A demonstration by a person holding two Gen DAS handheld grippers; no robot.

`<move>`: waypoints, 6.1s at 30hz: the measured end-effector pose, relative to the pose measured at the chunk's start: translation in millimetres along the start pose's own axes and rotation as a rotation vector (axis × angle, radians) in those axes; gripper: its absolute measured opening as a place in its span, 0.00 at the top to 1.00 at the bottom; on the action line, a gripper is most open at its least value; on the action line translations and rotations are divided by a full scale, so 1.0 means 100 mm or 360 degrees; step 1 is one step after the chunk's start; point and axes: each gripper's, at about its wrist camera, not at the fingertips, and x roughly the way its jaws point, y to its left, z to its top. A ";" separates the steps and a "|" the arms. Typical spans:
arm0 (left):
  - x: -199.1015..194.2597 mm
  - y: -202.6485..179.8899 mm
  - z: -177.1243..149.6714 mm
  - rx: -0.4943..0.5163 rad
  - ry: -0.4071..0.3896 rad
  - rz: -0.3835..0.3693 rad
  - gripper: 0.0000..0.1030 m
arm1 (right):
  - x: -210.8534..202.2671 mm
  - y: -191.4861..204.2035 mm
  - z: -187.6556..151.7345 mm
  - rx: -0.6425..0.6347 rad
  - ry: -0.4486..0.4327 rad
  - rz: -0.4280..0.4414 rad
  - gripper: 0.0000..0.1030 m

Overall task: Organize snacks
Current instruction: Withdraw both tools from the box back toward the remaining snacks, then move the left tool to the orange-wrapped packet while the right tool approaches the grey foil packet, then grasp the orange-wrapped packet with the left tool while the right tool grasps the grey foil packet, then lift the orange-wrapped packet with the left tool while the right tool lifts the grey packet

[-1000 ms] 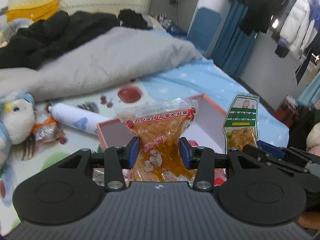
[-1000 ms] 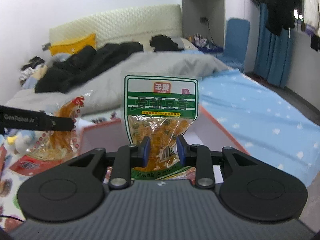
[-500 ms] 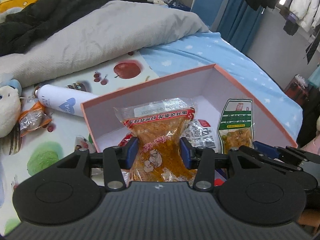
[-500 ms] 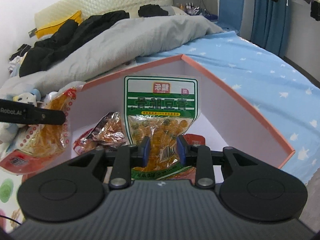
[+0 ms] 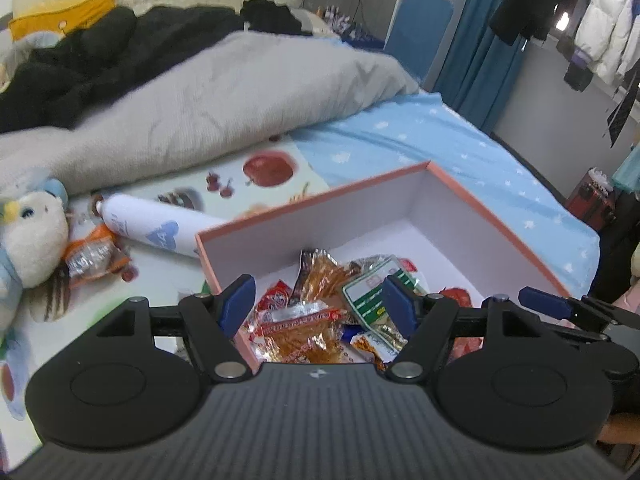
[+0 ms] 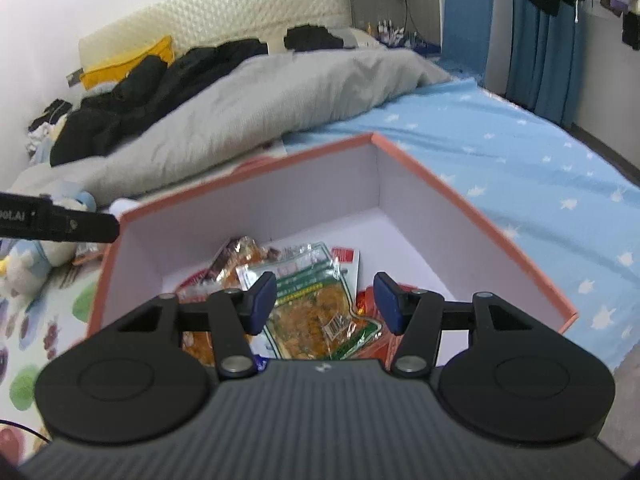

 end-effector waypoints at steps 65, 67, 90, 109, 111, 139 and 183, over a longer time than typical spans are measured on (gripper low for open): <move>-2.32 1.30 -2.19 -0.0313 -0.0187 0.0355 0.27 | -1.44 2.03 -1.20 -0.0321 -0.0051 0.0464 0.40; -2.29 1.35 -2.21 -0.0327 -0.0174 0.0374 0.26 | -1.40 2.06 -1.20 -0.0338 -0.0040 0.0459 0.40; -1.15 2.29 -1.91 -0.0536 -0.0130 0.0420 0.23 | -0.24 2.44 -1.09 -0.0599 -0.0028 0.0308 0.40; 0.30 3.05 -1.22 -0.0786 -0.0208 0.0074 0.23 | 0.96 2.74 -1.00 -0.0951 -0.0160 0.0000 0.41; 0.46 3.10 -1.12 -0.0798 -0.0213 0.0040 0.23 | 1.04 2.79 -1.00 -0.1016 -0.0208 -0.0059 0.41; 1.42 3.24 -0.55 -0.0876 -0.0226 0.0083 0.24 | 1.63 2.95 -1.01 -0.1318 -0.0194 -0.0228 0.54; -0.42 2.51 -1.76 -0.0725 0.0058 0.0285 0.43 | 0.30 2.44 -1.26 -0.0982 0.0228 0.0220 0.86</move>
